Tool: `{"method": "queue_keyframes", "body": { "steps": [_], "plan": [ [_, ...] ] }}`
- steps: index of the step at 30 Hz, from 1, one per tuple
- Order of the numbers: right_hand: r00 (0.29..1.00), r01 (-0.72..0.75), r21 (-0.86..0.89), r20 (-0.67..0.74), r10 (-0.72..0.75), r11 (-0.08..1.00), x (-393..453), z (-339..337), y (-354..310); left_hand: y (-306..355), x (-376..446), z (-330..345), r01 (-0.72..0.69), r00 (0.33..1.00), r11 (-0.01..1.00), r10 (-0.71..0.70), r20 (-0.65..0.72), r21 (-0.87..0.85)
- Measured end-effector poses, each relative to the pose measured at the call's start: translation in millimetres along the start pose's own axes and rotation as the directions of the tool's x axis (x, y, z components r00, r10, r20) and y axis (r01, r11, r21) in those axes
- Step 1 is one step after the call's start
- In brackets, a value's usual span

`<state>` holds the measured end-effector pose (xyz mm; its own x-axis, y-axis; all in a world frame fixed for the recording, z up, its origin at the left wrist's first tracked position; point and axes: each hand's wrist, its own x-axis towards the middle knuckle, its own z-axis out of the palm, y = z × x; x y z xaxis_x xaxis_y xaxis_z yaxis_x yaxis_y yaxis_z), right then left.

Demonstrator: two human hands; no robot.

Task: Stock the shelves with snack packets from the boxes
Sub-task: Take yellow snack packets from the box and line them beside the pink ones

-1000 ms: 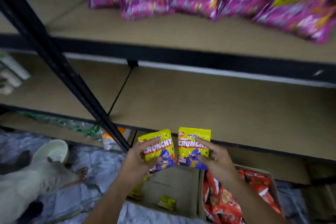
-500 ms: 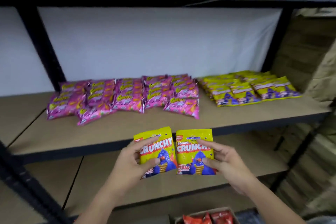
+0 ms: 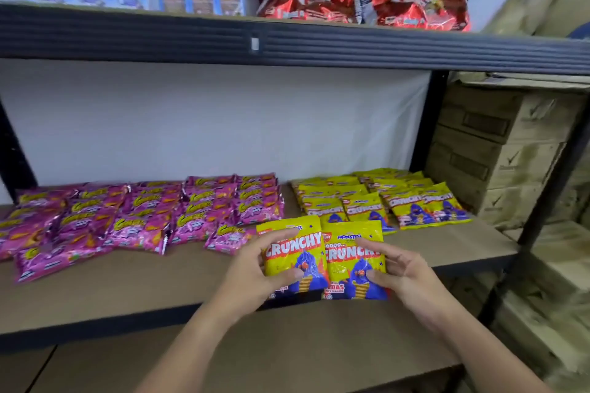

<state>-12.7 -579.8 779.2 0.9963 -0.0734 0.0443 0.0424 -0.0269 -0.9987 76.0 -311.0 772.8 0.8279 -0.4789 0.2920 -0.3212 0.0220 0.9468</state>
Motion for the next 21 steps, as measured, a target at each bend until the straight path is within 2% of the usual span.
{"method": "queue_keyframes", "body": {
  "steps": [2, 6, 8, 11, 14, 18, 21],
  "plan": [
    [0.999, 0.033, -0.040, -0.012, -0.034, 0.999, 14.5, -26.2, 0.4, -5.3, 21.9, 19.6, 0.000, 1.000, 1.000, 0.000, 0.007, -0.016],
    [0.995, 0.076, -0.076, -0.056, -0.081, 0.994, 47.4, -70.8, 7.1, -21.7, 63.3, 52.2, 0.000, 0.999, 0.998, 0.003, -0.044, 0.055],
    [0.991, 0.100, -0.157, -0.077, -0.113, 0.983, 64.5, -89.8, 14.9, -27.8, 80.8, 65.0, 0.009, 0.997, 0.997, -0.002, -0.073, 0.083],
    [0.988, 0.084, -0.270, -0.104, -0.116, 0.959, 90.5, -115.1, 29.9, -34.9, 101.9, 77.4, 0.049, 0.996, 0.993, -0.041, -0.081, 0.103],
    [0.992, 0.046, -0.303, -0.098, -0.079, 0.952, 108.4, -127.2, 38.4, -48.1, 116.1, 85.6, 0.101, 0.993, 0.988, -0.094, -0.065, 0.114],
    [0.994, 0.070, -0.466, -0.044, -0.102, 0.882, 127.3, -134.2, 53.1, -69.4, 127.0, 87.9, 0.113, 0.989, 0.955, -0.083, -0.119, 0.275],
    [0.986, 0.127, -0.582, -0.012, -0.164, 0.803, 137.3, -134.4, 61.7, -79.3, 133.7, 83.1, 0.090, 0.995, 0.902, -0.060, -0.082, 0.423]
  ]
}}
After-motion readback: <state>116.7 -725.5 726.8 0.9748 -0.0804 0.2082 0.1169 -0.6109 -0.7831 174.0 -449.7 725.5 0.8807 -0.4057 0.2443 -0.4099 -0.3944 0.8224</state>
